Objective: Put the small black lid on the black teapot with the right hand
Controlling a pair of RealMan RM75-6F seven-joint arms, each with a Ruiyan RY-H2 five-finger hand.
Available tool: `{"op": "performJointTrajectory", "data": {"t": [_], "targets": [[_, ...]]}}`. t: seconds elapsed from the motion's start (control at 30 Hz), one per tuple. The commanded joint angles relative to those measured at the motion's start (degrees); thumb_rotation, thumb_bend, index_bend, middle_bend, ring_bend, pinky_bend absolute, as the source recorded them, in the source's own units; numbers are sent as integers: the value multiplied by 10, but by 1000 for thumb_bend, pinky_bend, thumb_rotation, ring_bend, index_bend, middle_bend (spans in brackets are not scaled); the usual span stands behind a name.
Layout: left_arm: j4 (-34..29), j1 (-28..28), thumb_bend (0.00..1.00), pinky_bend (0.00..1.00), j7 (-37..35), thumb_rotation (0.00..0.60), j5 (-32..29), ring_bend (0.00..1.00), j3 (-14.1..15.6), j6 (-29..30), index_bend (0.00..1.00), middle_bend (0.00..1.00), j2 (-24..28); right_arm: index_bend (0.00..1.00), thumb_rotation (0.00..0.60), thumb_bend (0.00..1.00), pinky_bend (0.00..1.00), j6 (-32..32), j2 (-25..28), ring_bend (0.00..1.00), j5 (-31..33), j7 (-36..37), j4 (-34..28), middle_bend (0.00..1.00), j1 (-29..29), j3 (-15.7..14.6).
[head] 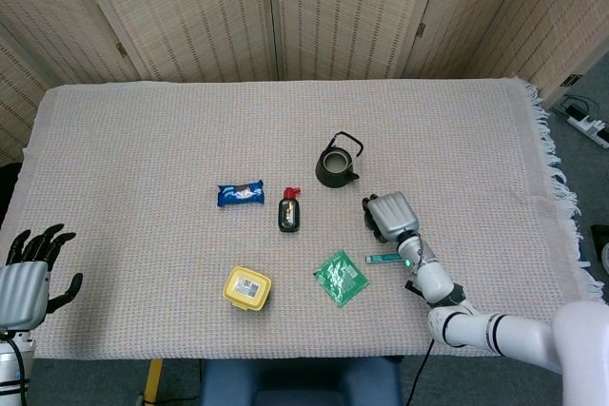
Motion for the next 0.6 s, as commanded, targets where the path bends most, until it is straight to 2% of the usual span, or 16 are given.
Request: {"op": "performJointTrajectory", "data": {"t": [0.03, 0.33, 0.6], "targets": [[0, 0, 329, 66, 0, 600, 0, 160, 0, 0, 201, 109, 0, 365, 600, 326, 814, 3, 12, 898, 6, -4, -13, 414, 5, 7], [-4, -2, 329, 66, 5, 600, 2, 160, -1, -1, 201, 109, 0, 366, 600, 327, 814, -6, 34, 896, 20, -18, -26, 416, 54, 54], [-9, 3, 329, 65, 12, 600, 3, 159, 2, 5, 202, 109, -1, 366, 600, 326, 814, -32, 5, 896, 55, -34, 31, 416, 110, 79]]}}
